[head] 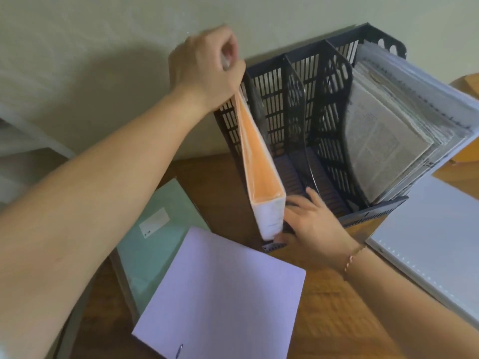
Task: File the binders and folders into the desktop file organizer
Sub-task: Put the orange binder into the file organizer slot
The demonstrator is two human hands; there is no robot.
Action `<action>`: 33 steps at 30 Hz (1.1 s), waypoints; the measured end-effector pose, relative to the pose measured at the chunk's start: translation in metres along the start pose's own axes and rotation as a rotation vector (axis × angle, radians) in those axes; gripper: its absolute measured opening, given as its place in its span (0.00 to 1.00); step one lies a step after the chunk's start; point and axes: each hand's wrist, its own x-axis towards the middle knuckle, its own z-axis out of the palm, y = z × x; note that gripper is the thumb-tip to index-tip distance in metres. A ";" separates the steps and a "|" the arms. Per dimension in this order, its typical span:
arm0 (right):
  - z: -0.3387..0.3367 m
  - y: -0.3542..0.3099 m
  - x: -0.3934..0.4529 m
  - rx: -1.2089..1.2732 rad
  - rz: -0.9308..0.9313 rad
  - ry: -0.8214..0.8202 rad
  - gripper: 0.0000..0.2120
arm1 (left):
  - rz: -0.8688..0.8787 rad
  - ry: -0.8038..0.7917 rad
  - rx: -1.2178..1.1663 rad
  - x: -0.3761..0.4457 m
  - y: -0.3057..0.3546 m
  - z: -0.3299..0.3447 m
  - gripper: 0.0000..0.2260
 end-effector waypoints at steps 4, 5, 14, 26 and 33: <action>0.000 0.006 0.000 -0.054 0.008 -0.115 0.25 | -0.231 -0.175 -0.332 -0.006 -0.006 0.013 0.17; 0.000 0.005 -0.001 -0.082 0.015 -0.107 0.25 | -0.343 -0.256 -0.476 -0.008 -0.004 0.016 0.17; 0.027 -0.011 -0.011 -0.157 0.030 -0.060 0.26 | -0.538 -0.027 -0.645 -0.022 -0.005 0.031 0.12; -0.092 -0.018 0.024 0.328 -0.182 0.069 0.46 | -0.490 -0.262 -0.634 -0.018 -0.024 0.023 0.14; -0.118 -0.021 0.053 0.282 -0.481 -0.063 0.30 | -0.572 -0.218 -0.672 -0.015 -0.023 0.029 0.11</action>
